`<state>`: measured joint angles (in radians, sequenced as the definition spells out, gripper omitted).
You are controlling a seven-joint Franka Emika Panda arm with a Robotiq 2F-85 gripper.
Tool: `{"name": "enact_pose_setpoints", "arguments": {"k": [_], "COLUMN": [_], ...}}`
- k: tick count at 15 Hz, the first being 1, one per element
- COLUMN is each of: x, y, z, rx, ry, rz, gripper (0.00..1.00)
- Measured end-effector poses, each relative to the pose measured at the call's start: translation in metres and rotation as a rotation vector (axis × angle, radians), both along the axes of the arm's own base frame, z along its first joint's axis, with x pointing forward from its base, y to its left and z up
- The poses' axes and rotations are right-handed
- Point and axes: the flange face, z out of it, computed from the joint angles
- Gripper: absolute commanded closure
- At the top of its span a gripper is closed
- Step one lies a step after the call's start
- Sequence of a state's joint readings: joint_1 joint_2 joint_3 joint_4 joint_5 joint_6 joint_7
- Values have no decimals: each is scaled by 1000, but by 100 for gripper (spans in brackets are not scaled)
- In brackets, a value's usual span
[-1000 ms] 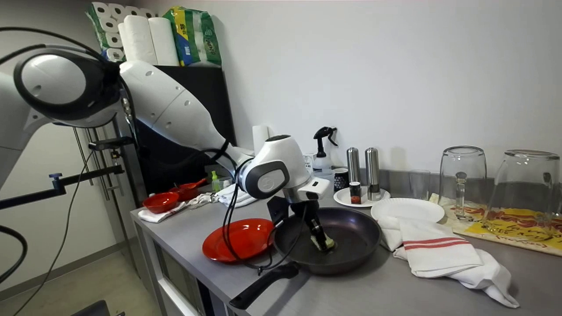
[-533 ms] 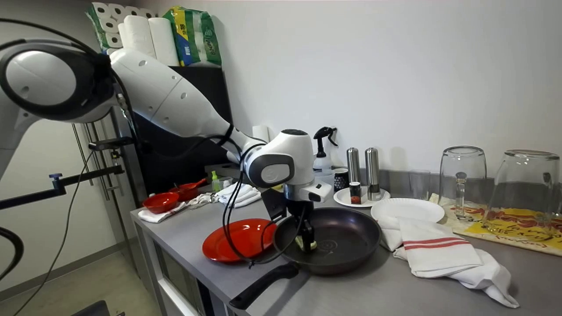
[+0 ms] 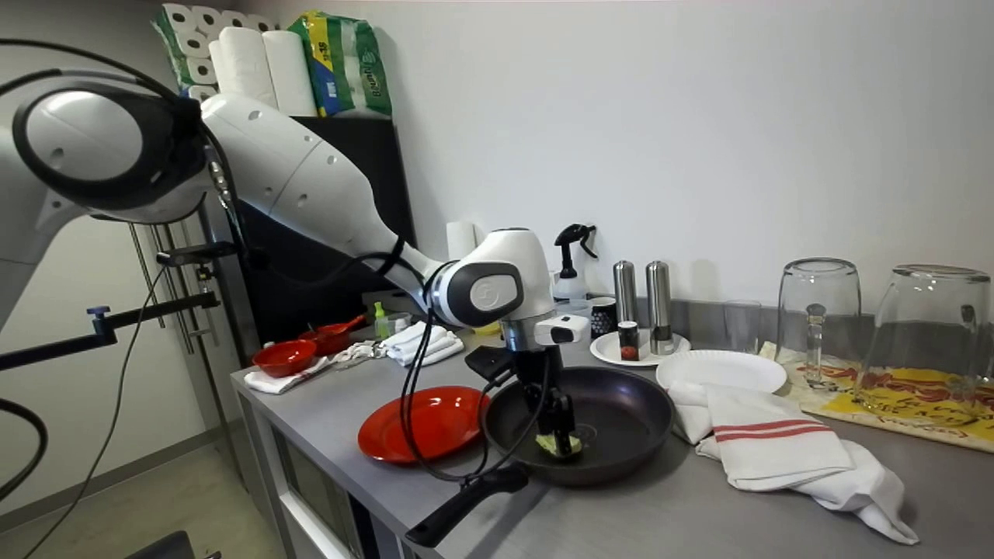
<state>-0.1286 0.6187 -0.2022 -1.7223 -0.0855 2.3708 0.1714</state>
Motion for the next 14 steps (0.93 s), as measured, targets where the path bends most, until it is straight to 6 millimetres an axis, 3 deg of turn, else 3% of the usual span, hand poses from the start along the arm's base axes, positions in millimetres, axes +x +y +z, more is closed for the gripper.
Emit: {"name": "enact_pose_setpoints", "arguments": {"k": [6,14], "x": [14,27], "y": [-1,23], "z": [-5,-5], "rx": [-176,-28], "ry": [-132,-218], "rz": [15,-123], "gripper": [61,61]}}
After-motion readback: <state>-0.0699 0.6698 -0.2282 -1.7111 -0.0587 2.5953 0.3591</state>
